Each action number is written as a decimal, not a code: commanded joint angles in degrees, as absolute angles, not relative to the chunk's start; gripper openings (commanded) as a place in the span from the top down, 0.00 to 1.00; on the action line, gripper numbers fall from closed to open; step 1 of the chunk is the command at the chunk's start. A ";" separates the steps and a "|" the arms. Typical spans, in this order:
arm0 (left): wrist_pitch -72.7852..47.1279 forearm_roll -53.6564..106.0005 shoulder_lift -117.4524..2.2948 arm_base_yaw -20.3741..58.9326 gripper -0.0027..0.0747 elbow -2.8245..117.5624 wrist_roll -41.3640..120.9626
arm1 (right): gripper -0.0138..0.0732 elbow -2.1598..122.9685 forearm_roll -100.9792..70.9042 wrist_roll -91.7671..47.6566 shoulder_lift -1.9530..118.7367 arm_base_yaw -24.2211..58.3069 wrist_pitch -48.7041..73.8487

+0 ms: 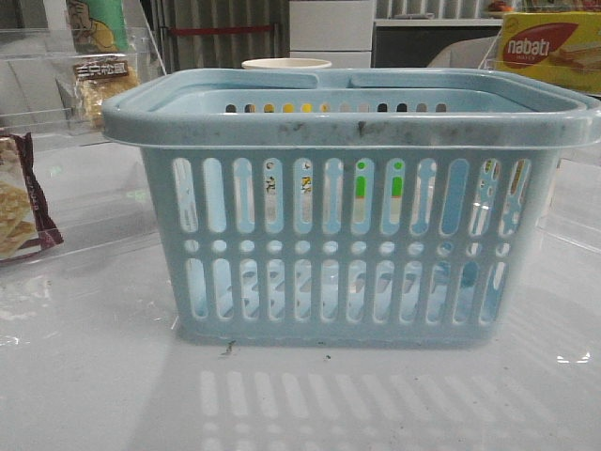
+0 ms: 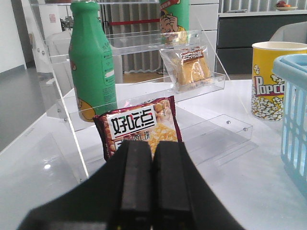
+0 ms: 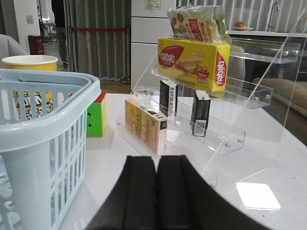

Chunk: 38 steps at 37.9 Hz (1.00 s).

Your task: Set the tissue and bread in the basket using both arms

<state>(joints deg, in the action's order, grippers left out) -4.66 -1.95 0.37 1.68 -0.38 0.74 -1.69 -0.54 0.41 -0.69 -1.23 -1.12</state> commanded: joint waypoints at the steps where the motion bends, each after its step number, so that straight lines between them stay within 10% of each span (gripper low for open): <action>1: 0.69 -2.00 1.37 2.18 0.84 -0.44 0.43 | 0.78 -1.73 -0.66 0.00 -1.63 -1.53 -5.93; 38: 1.84 -2.00 1.37 2.18 0.84 -0.44 0.43 | 0.78 -1.73 -0.66 0.00 -1.63 -1.53 -6.34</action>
